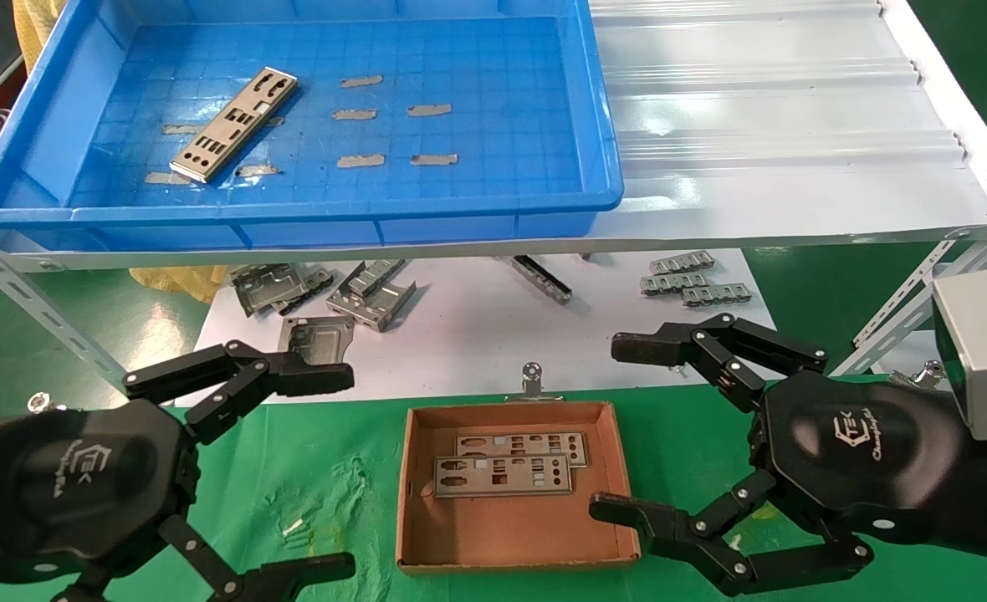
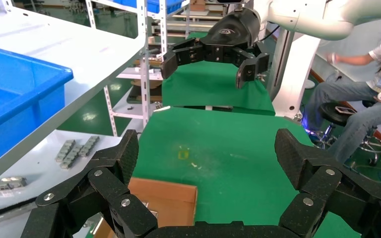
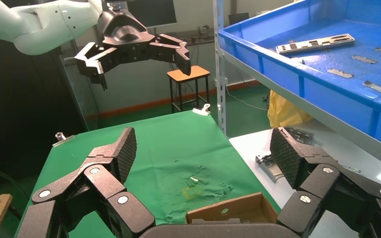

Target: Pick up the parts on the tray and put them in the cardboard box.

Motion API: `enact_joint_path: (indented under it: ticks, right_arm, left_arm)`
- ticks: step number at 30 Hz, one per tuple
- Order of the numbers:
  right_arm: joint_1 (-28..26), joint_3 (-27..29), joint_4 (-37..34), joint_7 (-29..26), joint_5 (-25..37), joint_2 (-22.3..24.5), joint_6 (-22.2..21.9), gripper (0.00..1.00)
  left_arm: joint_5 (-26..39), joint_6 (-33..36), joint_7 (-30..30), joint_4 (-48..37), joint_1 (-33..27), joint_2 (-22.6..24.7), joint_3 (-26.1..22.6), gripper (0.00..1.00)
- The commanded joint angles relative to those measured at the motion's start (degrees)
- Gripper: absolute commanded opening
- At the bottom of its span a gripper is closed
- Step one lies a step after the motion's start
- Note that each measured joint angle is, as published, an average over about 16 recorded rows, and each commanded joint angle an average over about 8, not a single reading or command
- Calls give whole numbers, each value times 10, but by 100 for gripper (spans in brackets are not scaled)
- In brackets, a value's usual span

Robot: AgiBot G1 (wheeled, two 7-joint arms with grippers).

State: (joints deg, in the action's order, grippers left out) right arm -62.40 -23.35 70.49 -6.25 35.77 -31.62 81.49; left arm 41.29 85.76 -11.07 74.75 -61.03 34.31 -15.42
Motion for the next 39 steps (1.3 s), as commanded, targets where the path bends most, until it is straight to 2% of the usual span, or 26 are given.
enact_joint_path:
  ticks: [1,39]
  right_arm:
    - [0,0,0,0,0,0,0,100]
    - [0,0,0,0,0,0,0,100]
  left_arm:
    - [1,0,1,-2,-1,1,-1,100]
    - [6,-1,4,-12,-5,7,-6,100]
